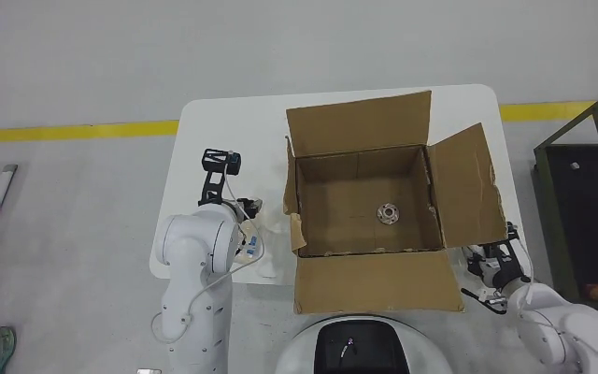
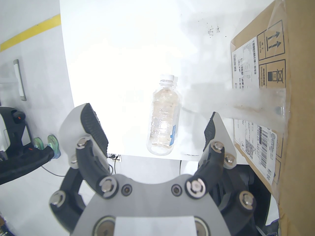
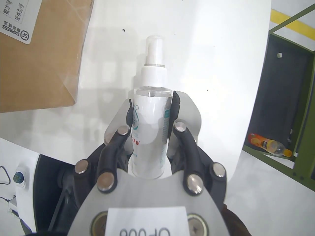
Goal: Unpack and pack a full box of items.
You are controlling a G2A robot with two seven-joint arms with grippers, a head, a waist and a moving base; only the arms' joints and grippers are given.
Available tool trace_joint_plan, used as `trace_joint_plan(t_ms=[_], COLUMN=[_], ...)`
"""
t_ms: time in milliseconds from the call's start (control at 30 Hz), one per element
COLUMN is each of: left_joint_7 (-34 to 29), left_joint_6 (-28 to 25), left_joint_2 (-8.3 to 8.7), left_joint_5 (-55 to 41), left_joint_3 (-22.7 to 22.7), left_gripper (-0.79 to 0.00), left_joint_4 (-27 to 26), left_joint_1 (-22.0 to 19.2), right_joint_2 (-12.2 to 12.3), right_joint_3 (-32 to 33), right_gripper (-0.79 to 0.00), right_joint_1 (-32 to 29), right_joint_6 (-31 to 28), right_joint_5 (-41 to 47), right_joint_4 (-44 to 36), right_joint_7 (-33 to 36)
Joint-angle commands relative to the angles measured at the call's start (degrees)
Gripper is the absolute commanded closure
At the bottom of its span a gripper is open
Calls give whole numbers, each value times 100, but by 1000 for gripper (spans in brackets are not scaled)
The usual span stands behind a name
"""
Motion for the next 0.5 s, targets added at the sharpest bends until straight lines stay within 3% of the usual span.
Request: trace_joint_plan(t_ms=[0, 233, 467], left_joint_7=[0, 0, 0], left_joint_6=[0, 0, 0], left_joint_2=[0, 0, 0], left_joint_5=[0, 0, 0], left_joint_3=[0, 0, 0], left_gripper=[-785, -785, -785], left_joint_4=[0, 0, 0], left_joint_1=[0, 0, 0], right_joint_2=[3, 16, 10], right_joint_3=[13, 107, 619], right_gripper=[-308, -385, -379], right_joint_1=[18, -1, -132], right_joint_6=[-2, -54, 240], right_joint_5=[-7, 32, 519], right_joint_4=[28, -46, -673], right_joint_7=[-4, 42, -204])
